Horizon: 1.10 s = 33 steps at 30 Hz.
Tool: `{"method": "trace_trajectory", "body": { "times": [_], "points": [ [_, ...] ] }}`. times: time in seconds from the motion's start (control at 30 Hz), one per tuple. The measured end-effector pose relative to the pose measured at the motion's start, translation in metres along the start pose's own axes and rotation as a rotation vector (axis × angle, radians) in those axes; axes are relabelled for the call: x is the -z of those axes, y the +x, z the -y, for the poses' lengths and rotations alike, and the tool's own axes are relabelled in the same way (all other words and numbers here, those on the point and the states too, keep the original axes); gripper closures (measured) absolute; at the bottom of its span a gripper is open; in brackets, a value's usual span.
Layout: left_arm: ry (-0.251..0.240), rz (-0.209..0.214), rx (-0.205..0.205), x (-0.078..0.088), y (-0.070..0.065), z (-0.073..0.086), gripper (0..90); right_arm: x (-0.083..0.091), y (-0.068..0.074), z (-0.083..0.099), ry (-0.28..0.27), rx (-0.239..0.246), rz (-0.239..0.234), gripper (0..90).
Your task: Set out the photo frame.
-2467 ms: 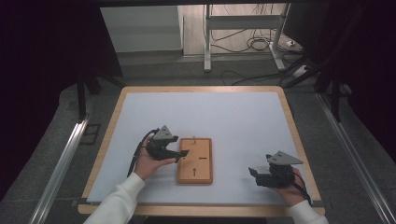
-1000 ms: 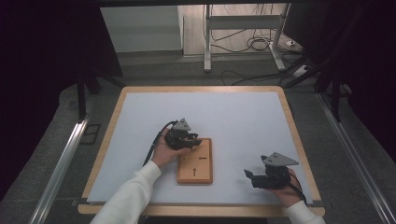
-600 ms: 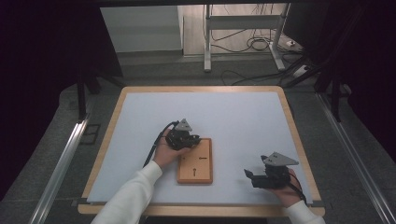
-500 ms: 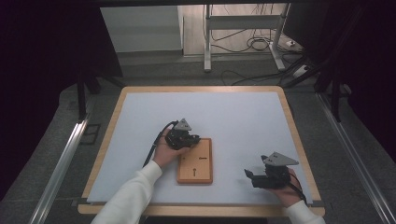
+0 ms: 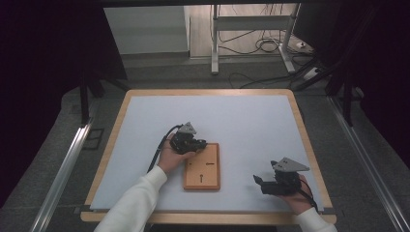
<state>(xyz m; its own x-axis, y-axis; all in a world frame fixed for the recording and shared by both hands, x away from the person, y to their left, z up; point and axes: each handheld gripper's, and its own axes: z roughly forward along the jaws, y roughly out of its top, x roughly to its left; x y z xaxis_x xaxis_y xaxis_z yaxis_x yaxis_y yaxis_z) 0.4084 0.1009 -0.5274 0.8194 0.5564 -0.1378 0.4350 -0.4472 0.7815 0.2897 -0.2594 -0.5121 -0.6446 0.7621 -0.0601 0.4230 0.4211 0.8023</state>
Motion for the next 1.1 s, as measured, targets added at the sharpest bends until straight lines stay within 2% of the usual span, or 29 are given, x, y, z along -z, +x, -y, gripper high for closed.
{"method": "trace_trajectory", "body": {
  "times": [0.27, 0.63, 0.83, 0.93, 0.97, 1.07, 1.1],
  "points": [
    [0.004, 0.012, 0.01, 0.0, 0.001, 0.0, 83.1, 0.001, 0.003, -0.001, -0.002, 0.015, -0.005, 14.5],
    [0.033, 0.044, 0.033, 0.0, 0.005, -0.004, 82.4, 0.003, 0.013, -0.006, -0.007, 0.041, -0.015, 14.5],
    [0.044, 0.067, 0.055, 0.0, 0.008, -0.006, 81.8, 0.003, 0.022, -0.009, -0.007, 0.051, -0.032, 14.5],
    [0.065, 0.081, 0.053, 0.0, 0.01, -0.008, 81.4, 0.003, 0.028, -0.011, -0.011, 0.069, -0.045, 14.5],
    [0.059, 0.085, 0.065, 0.0, 0.01, -0.008, 81.4, 0.004, 0.031, -0.012, -0.013, 0.074, -0.049, 14.5],
    [0.069, 0.097, 0.06, 0.0, 0.013, -0.009, 81.2, 0.004, 0.037, -0.014, -0.012, 0.09, -0.049, 14.5],
    [0.064, 0.1, 0.07, 0.0, 0.013, -0.009, 81.2, 0.004, 0.038, -0.015, -0.01, 0.097, -0.05, 14.5]
  ]
}}
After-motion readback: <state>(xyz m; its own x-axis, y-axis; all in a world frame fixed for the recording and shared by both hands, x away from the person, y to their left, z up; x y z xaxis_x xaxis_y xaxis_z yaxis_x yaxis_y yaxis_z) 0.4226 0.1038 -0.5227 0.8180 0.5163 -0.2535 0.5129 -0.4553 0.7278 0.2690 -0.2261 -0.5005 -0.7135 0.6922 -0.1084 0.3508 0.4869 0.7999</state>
